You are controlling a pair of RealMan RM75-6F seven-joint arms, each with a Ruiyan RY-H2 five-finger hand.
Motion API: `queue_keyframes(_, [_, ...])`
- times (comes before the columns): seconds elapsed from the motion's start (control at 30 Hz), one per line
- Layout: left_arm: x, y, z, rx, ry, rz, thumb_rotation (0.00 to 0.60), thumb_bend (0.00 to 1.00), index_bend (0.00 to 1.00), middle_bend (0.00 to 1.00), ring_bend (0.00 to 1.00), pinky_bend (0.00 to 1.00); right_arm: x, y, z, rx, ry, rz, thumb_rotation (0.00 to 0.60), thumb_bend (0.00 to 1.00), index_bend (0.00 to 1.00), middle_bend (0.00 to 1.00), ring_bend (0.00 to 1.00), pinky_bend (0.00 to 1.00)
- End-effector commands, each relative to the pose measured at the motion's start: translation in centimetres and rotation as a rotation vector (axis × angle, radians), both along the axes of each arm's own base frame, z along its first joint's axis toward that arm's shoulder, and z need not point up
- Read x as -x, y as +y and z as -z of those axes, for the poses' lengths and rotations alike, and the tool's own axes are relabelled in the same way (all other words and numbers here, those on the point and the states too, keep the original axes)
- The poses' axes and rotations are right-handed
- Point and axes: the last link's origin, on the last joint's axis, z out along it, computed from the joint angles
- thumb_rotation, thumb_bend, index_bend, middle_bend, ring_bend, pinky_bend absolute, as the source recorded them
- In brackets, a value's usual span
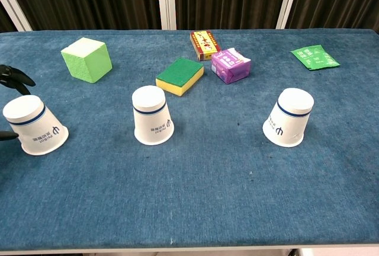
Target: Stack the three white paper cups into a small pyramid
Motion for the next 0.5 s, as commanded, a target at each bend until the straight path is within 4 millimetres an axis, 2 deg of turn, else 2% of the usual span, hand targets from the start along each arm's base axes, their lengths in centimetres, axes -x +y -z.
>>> queue_keyframes(0.03, [-0.13, 0.03, -0.09, 0.007, 0.000, -0.006, 0.600, 0.03, 0.28, 0.31, 0.21, 0.08, 0.10, -0.07, 0.10, -0.003, -0.001, 0.002, 0.600, 0.20, 0.00, 0.07, 0.00, 0.03])
queue_keyframes(0.5, [-0.31, 0.93, -0.08, -0.010, 0.006, -0.008, 0.600, 0.23, 0.45, 0.47, 0.33, 0.16, 0.45, -0.31, 0.25, -0.012, -0.002, 0.008, 0.600, 0.20, 0.00, 0.07, 0.00, 0.03])
